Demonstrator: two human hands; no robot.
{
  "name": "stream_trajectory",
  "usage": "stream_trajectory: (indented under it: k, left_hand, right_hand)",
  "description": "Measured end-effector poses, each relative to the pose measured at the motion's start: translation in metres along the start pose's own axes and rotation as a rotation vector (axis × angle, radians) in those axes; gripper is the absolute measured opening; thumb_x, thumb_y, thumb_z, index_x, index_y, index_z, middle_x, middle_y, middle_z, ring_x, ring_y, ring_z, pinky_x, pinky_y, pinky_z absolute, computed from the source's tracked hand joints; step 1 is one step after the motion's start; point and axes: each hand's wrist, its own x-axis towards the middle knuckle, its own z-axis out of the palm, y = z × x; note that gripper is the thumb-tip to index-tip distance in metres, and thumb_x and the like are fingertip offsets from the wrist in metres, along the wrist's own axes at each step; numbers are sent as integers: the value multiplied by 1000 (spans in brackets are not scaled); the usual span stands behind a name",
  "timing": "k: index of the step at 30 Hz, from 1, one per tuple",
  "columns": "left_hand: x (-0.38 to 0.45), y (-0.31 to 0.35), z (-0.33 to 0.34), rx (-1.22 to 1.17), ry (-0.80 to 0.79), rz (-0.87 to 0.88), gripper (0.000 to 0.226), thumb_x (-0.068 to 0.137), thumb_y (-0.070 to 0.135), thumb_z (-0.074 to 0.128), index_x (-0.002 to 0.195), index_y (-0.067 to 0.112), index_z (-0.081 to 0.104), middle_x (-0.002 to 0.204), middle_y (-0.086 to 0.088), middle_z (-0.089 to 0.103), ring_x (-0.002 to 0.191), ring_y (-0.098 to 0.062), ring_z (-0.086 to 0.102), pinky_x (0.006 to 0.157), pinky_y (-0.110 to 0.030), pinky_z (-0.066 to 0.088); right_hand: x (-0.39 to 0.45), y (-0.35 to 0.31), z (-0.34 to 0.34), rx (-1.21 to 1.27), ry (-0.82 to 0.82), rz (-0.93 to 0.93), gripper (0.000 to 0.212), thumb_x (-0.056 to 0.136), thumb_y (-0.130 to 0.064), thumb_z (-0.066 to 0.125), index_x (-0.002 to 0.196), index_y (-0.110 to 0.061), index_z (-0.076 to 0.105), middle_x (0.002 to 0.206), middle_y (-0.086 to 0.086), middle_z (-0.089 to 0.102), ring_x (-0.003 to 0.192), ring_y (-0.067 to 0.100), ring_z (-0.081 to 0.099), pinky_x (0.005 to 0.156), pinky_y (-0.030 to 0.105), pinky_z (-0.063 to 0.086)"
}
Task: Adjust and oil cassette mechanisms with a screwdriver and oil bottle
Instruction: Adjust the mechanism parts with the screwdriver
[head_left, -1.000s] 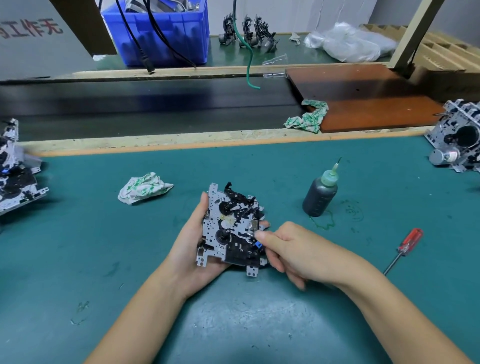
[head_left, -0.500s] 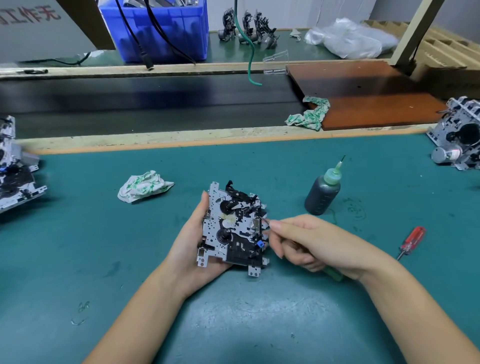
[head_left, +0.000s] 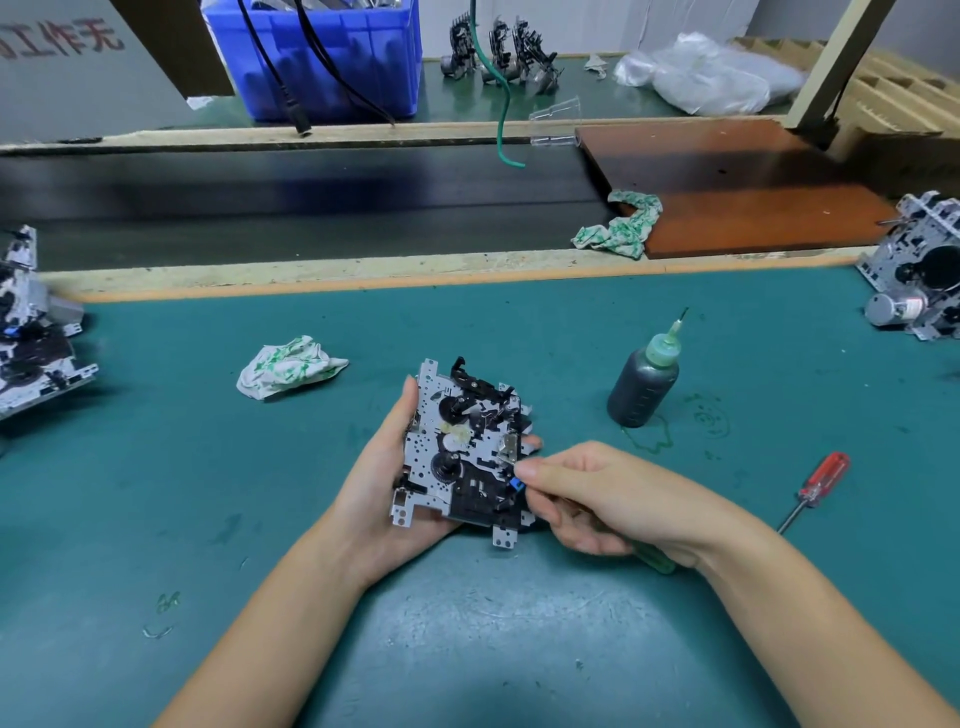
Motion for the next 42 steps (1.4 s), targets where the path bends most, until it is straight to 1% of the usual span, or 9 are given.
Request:
stream_trajectory:
  k: [3,11,16,19,22,25,34,39,42]
  left_hand:
    - [-1,0,0,-8,-1,-3,72,89,63,32,113,7,70,124,-20,62,113,-29,61,87,-37,54]
    - [-1,0,3,-14,30,10,72,90,63,28,108,9,72,119,-20,64,110,-29,63,81,-36,56]
    - [-2,-1,4,5,66,21,71,91,63,29,108,9,72,118,-21,64,109,-29,64,79,-36,57]
    - [-1,-2,5,16,76,30,71,92,63,29,105,10,74,117,-21,65,107,-29,65,79,-36,57]
    - [-1,-2,5,27,88,35,71,92,63,28,105,10,74,117,-21,65,108,-29,64,80,-37,57]
    - [0,-3,4,30,89,35,71,92,63,28,108,9,72,118,-23,64,108,-30,64,81,-38,57]
    - [-1,-5,4,56,82,61,71,91,63,28,106,10,73,117,-23,65,108,-30,64,83,-38,56]
    - [-1,-9,2,29,71,87,71,92,63,27,104,11,74,116,-22,65,107,-30,64,77,-37,58]
    - [-2,-8,0,9,46,81,74,92,64,25,112,9,69,122,-22,62,113,-31,61,87,-40,55]
  right_hand:
    - [0,-1,0,35,28,-5,46,100,-35,39,60,-16,47,36,-5,33,31,7,20,35,14,16]
    - [2,-2,6,-34,82,-19,59,101,-35,39,44,-20,47,29,-4,33,30,9,21,36,16,19]
    - [2,-5,3,-70,26,25,56,101,-36,35,51,-12,42,29,-2,35,25,9,26,35,17,22]
    - [3,-6,2,-114,36,38,59,102,-38,34,48,-12,39,27,-1,30,25,10,21,34,14,20]
    - [5,-6,1,-162,39,57,62,100,-44,35,44,-16,33,31,-3,24,28,10,19,37,17,18]
    - [6,-6,-1,-183,17,71,60,99,-46,35,47,-16,28,36,-5,20,30,10,18,38,17,16]
    - [5,-7,-5,-220,-33,73,63,99,-47,32,44,-19,28,36,-5,20,30,10,20,42,21,18]
    - [5,-4,-4,-204,-30,45,62,99,-48,33,44,-19,28,35,-5,21,31,11,18,42,23,19]
    - [5,1,-6,-132,-36,10,60,97,-49,35,44,-20,29,32,-4,22,31,11,15,39,21,16]
